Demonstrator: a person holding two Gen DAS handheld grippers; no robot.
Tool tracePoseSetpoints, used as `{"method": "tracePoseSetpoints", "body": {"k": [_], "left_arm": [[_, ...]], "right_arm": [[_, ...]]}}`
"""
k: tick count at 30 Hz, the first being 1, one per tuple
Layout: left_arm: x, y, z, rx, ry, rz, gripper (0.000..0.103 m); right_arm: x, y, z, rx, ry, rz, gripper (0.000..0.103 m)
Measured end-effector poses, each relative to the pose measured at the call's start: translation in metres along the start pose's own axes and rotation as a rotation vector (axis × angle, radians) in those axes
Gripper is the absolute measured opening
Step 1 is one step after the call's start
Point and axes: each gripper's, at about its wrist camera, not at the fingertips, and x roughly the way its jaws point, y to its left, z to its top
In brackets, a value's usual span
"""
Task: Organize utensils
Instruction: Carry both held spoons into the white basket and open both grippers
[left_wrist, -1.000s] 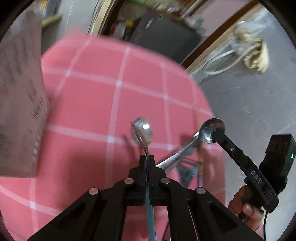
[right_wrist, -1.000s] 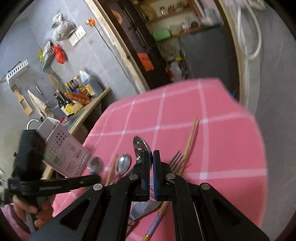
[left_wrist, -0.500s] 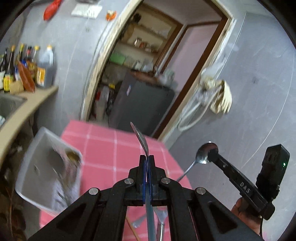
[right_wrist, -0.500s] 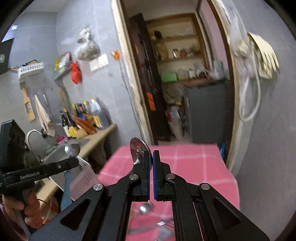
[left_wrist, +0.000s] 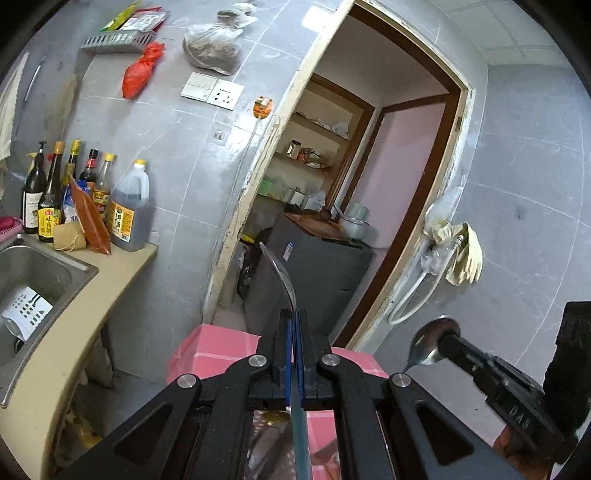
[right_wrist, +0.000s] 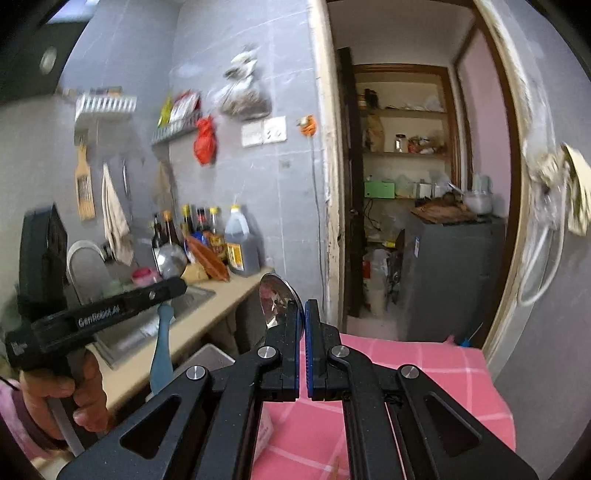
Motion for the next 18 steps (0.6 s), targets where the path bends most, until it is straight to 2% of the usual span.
{"method": "tracePoseSetpoints", "body": {"k": [3,8,14,18], "left_arm": [[0.007,0.007,-0.010,0.006,-0.002,-0.019,0.003],[0.013,0.015,-0.031,0.029,0.005,-0.032,0.003],[0.013,0.020,-0.047,0.080,0.016,-0.025,0.003],[0.013,0.030,-0.054,0.076,0.039,-0.029,0.003]], "right_arm": [[0.006,0.014,-0.008,-0.054,0.031,-0.025,0.003],[0.015,0.018,-0.021,-0.054,0.074,-0.029,0.003],[0.031,0.019,-0.042,-0.011,0.101,0.000,0.003],[0.044,0.027,-0.056,0.004,0.129,0.027,0.003]]}}
